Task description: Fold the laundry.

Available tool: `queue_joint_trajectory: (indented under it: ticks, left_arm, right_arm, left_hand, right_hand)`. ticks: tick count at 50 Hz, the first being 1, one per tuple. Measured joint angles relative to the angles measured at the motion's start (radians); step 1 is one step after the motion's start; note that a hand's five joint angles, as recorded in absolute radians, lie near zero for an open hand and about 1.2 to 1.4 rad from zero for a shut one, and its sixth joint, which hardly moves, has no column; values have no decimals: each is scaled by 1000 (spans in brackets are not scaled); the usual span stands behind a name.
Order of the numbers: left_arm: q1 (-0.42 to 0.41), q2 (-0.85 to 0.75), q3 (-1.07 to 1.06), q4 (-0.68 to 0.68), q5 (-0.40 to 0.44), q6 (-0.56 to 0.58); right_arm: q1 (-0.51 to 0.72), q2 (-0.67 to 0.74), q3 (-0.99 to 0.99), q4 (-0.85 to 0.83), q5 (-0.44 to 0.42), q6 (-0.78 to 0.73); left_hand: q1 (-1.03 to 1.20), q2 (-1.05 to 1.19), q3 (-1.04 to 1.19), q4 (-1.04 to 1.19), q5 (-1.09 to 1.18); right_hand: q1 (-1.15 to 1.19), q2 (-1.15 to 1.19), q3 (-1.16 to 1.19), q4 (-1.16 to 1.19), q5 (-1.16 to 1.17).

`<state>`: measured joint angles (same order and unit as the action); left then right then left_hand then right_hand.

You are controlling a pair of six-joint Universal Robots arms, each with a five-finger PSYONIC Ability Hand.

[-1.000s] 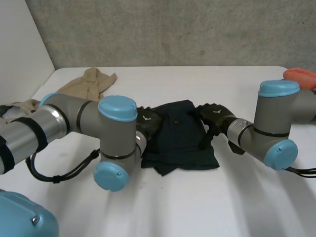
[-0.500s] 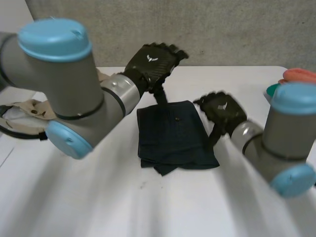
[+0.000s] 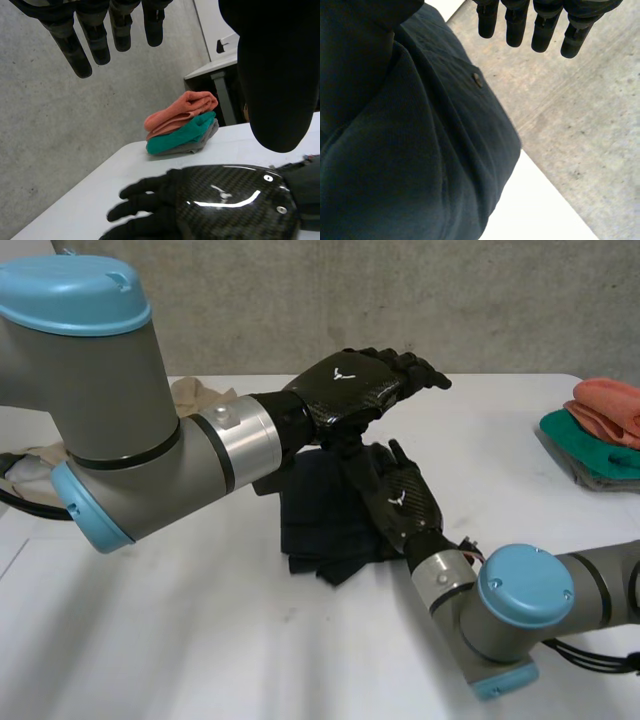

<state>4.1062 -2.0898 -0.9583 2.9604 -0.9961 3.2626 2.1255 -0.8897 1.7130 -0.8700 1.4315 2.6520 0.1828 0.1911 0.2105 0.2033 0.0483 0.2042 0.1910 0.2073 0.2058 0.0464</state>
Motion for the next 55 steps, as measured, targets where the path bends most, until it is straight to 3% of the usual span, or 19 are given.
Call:
queue_joint_trajectory:
  ticks: [5,10,14,23,32,45,52,55]
  left_arm:
    - [0,-1,-7,4,-2,1]
    - [1,-1,-18,7,-2,2]
    - [3,0,-27,8,-1,3]
    - [9,15,-33,18,-3,3]
    - [23,73,-28,84,-36,-4]
    - [24,128,-17,131,-67,-7]
    - [17,127,-22,130,-66,-8]
    - [15,126,-25,129,-65,-7]
  right_arm:
    - [-2,22,-56,33,3,-10]
    - [-3,66,-162,138,5,-10]
    - [-4,94,-230,213,5,-7]
    - [-11,82,-323,295,3,5]
    - [-80,-12,-397,243,-11,67]
    - [-399,-100,-564,61,-12,232]
    - [-585,-40,-665,58,-49,265]
    - [-678,30,-711,63,-102,296]
  left_hand:
    - [0,0,0,0,0]
    - [0,0,0,0,0]
    - [0,0,0,0,0]
    - [0,0,0,0,0]
    - [0,0,0,0,0]
    - [0,0,0,0,0]
    - [0,0,0,0,0]
    - [0,0,0,0,0]
  right_hand:
    - [44,53,39,40,34]
    - [601,629,604,604,515]
    - [786,948,930,944,830]
    - [807,960,949,988,871]
    - [843,960,949,989,885]
    - [855,960,952,991,899]
    - [855,960,956,991,907]
    - [855,960,959,991,907]
